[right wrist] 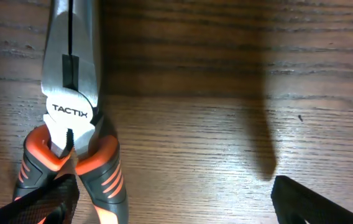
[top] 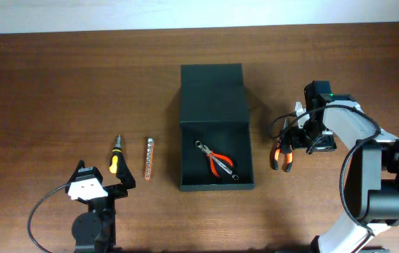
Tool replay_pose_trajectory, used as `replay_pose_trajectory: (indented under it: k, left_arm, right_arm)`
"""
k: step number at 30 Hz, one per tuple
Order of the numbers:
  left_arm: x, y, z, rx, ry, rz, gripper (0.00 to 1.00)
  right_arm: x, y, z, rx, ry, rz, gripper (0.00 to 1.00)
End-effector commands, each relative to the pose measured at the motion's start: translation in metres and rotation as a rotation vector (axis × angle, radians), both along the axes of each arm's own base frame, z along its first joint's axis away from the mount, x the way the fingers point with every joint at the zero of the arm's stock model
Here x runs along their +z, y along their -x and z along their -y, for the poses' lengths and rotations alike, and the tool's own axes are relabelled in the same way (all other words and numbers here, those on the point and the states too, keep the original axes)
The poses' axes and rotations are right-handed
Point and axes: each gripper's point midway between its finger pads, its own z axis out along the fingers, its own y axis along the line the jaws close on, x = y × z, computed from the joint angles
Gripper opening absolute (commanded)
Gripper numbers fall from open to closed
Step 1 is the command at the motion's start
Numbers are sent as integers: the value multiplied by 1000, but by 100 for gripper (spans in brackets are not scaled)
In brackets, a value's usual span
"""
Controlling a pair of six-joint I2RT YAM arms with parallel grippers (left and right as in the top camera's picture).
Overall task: Pack container
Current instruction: 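Lower the right gripper and close it on the orange pliers handles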
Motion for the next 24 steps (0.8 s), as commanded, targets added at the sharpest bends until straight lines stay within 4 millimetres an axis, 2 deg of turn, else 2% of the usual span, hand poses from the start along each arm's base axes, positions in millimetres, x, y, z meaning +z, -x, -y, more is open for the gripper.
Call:
replay_pose_trajectory:
  k: [1,10,14,24]
  left_arm:
    - [0,0,-1,1,5,4,99]
    - [0,0,-1,1,5,4,99]
    - [0,0,-1,1,5,4,99]
    - [0,0,-1,1,5,4,99]
  right_arm:
    - [-2,1,1,-29,-8,-6,99]
    - [-13,15,0,-83,-6,-37,98]
    - [-18,23,0,-95,-6,-56,87]
    - [-18,21,0,-94,-6,-49,58]
